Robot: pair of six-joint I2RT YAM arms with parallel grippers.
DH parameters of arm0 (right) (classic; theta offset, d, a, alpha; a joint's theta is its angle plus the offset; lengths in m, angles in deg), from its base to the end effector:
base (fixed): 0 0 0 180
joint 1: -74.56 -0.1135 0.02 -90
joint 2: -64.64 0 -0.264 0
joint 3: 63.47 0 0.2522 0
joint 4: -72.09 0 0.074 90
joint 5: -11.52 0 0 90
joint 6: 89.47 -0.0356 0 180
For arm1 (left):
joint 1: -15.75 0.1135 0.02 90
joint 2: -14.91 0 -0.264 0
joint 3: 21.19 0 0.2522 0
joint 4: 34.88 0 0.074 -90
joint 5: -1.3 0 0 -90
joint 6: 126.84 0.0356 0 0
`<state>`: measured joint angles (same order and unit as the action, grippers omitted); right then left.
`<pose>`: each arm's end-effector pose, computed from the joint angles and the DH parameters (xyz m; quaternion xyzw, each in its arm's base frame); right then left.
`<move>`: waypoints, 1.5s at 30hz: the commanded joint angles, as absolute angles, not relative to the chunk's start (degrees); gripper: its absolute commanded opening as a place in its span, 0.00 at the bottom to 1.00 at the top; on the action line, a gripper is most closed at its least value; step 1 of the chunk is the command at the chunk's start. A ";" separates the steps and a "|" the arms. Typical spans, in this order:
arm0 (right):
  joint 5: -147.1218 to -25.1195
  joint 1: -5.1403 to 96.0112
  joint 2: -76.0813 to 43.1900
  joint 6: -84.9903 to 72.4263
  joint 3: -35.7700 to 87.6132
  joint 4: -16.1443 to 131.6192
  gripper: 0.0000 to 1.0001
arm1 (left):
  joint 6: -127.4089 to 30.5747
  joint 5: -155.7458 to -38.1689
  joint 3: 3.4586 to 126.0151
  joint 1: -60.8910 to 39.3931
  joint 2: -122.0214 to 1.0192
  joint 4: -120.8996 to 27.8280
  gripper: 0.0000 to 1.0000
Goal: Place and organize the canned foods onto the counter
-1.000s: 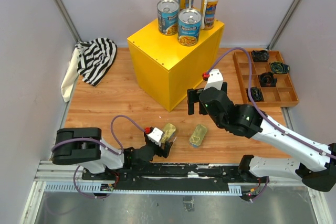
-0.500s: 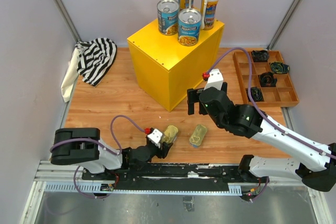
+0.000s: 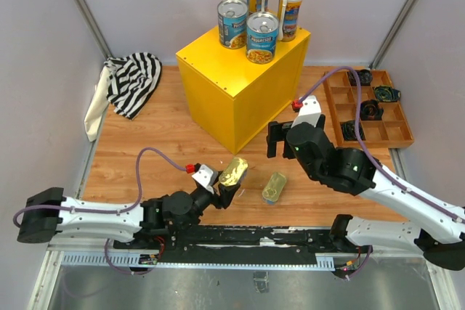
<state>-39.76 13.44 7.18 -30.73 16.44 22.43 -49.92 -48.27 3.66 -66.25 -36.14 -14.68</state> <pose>0.1169 0.1658 0.3858 -0.0406 0.8226 0.1588 0.5444 0.0480 -0.1759 0.1969 0.2040 0.7058 -0.2899 0.6133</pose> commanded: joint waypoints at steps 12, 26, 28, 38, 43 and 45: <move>-35.13 11.96 11.54 -30.53 16.97 21.22 0.99 | -39.97 -44.73 37.45 -66.60 -31.76 -46.70 0.00; -34.21 11.90 12.95 -28.46 17.42 22.38 0.99 | -24.51 -52.33 58.72 -59.86 -38.24 -51.50 0.00; -34.18 11.90 12.96 -28.10 17.57 22.43 0.99 | -24.50 -56.22 60.92 -55.47 -39.25 -51.89 0.00; -34.79 11.90 12.10 -25.84 17.72 24.75 1.00 | -29.93 -82.66 70.87 -27.24 -46.76 -52.69 0.00; -35.10 11.96 12.22 -25.06 17.28 26.47 1.00 | -36.43 -102.66 76.16 -12.01 -51.78 -52.78 0.00; -35.13 11.93 12.53 -24.73 16.59 27.44 1.00 | -37.73 -109.00 77.87 -7.66 -53.80 -52.62 0.00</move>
<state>-36.22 13.44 12.06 -26.14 16.44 24.66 -33.13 -90.15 72.92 -14.14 -51.88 -56.91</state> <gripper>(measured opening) 0.997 0.599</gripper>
